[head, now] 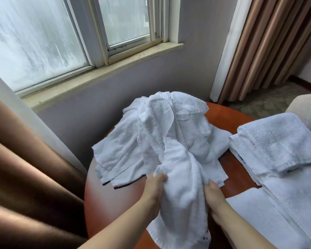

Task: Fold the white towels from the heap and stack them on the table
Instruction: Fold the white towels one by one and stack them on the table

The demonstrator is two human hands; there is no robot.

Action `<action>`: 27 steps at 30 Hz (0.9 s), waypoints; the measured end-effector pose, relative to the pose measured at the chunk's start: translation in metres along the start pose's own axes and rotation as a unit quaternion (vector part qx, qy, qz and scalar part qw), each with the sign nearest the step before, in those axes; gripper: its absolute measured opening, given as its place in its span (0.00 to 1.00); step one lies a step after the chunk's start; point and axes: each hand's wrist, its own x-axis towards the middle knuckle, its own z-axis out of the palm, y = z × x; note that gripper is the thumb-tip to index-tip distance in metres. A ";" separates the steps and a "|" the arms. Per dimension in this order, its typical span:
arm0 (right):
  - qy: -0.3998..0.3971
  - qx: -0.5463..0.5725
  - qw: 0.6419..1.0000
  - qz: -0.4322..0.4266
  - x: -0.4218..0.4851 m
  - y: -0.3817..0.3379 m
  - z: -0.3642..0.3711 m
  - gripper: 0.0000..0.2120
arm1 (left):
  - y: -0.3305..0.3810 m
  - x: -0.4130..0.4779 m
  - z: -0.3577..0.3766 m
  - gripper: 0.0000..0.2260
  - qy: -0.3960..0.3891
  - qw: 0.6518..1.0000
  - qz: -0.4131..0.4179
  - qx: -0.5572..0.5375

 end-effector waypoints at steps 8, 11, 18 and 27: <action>0.232 -0.263 0.930 -0.108 0.024 -0.023 -0.038 0.09 | 0.006 0.034 -0.056 0.12 0.282 0.953 0.047 0.102; 0.057 -0.179 0.982 0.010 0.025 -0.034 -0.051 0.13 | 0.011 0.039 -0.068 0.19 0.250 0.966 -0.027 0.059; -0.303 -0.217 0.921 0.110 0.019 -0.023 -0.065 0.20 | 0.008 0.022 -0.092 0.21 -0.097 0.966 -0.123 0.204; -0.180 -0.311 0.933 -0.017 0.004 -0.045 -0.051 0.09 | 0.005 0.008 -0.094 0.19 -0.155 0.928 -0.068 0.331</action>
